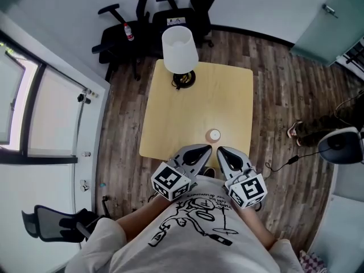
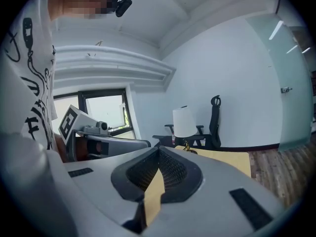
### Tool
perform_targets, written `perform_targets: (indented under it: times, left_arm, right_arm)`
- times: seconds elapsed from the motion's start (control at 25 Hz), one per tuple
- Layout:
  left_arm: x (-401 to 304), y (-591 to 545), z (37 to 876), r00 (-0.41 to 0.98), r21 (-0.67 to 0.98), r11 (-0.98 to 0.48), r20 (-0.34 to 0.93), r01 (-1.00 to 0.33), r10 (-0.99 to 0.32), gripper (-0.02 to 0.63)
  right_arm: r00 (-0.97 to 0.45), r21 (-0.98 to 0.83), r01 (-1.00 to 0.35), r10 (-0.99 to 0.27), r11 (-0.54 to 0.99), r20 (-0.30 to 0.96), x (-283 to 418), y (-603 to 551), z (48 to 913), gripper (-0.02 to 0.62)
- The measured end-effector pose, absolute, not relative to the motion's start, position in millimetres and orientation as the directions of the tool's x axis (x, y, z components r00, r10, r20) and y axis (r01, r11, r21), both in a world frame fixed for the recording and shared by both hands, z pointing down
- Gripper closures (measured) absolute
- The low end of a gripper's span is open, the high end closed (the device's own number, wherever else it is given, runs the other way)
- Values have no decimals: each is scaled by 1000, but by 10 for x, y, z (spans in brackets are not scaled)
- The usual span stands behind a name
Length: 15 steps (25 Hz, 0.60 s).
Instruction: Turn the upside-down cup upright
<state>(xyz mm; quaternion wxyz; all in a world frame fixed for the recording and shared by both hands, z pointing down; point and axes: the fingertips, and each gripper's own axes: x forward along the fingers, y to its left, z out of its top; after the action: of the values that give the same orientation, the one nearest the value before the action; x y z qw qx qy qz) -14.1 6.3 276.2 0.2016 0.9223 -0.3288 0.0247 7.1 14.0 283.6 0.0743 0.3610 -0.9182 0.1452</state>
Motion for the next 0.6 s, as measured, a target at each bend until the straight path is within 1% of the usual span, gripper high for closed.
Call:
perform_targets:
  times: [0.6]
  left_arm:
    - [-93, 237, 2880, 765, 358, -681, 207, -639, -610, 597]
  right_arm:
    - [-716, -214, -697, -651, 684, 252, 171, 308, 2911, 572]
